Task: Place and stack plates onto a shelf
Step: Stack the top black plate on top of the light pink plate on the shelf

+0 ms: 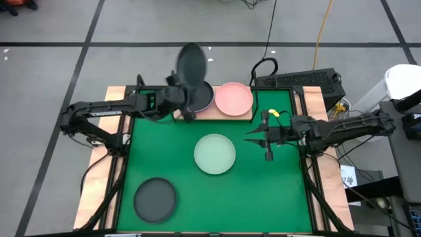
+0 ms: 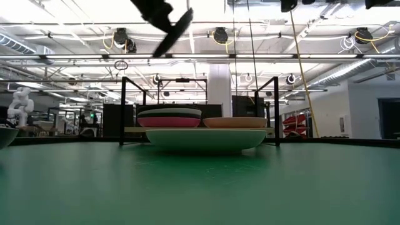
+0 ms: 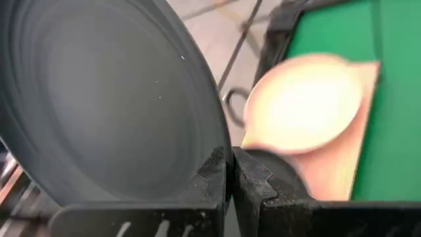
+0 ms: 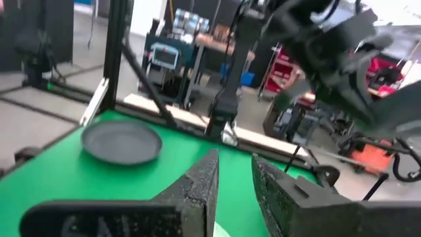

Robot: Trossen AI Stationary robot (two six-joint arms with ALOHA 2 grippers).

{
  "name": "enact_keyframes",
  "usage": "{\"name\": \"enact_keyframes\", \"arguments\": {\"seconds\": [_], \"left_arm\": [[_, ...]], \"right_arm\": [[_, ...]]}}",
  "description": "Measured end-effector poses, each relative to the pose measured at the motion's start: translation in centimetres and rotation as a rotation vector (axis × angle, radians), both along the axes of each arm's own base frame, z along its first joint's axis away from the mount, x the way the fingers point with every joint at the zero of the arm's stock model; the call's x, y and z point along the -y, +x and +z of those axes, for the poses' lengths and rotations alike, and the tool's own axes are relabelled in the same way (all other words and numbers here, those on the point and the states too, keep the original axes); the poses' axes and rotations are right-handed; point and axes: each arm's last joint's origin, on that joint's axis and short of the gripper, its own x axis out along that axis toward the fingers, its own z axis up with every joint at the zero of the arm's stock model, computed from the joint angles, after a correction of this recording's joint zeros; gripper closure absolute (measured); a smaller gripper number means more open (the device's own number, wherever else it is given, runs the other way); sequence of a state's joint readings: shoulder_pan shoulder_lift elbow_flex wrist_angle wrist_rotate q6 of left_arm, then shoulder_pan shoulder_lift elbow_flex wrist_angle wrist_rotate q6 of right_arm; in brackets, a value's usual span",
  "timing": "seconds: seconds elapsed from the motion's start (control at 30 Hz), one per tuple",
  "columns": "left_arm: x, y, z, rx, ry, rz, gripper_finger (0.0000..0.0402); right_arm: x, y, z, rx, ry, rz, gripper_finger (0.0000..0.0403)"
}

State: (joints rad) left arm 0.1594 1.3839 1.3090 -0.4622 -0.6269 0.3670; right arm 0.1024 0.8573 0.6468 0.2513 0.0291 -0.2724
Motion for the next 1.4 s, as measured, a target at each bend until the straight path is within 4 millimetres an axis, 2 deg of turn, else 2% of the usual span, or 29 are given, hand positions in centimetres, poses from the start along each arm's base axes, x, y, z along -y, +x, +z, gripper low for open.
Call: {"name": "enact_keyframes", "arguments": {"seconds": [0.17,0.43,0.63,0.77,0.9,1.13,1.4], "left_arm": [[-2.0,2.8,-1.6,-0.001,-0.003,-0.165,0.0392],[-5.0,7.5,-7.2,-0.071,0.000,-0.334,0.0392],[-6.6,10.0,-11.5,-0.119,0.006,-0.416,0.0392],[-6.8,10.9,-13.7,-0.160,0.001,-0.442,0.0392],[-6.2,11.3,-14.2,-0.177,0.017,-0.469,0.0389],[-6.2,11.3,-14.6,-0.191,0.011,-0.464,0.0342],[-5.8,11.4,-14.6,-0.193,0.016,-0.468,0.0316]], "right_arm": [[0.1,-1.5,1.2,0.064,0.023,0.003,0.0326],[0.2,-2.8,2.2,0.129,0.052,0.008,0.0326],[0.2,-2.9,2.3,0.129,0.066,0.009,0.0326],[0.2,-2.9,2.2,0.125,0.065,0.009,0.0326],[0.2,-2.9,2.2,0.124,0.065,0.009,0.0326],[0.2,-2.9,2.2,0.125,0.054,0.009,0.0326],[0.2,-2.9,2.1,0.119,0.056,0.009,0.0326]]}}
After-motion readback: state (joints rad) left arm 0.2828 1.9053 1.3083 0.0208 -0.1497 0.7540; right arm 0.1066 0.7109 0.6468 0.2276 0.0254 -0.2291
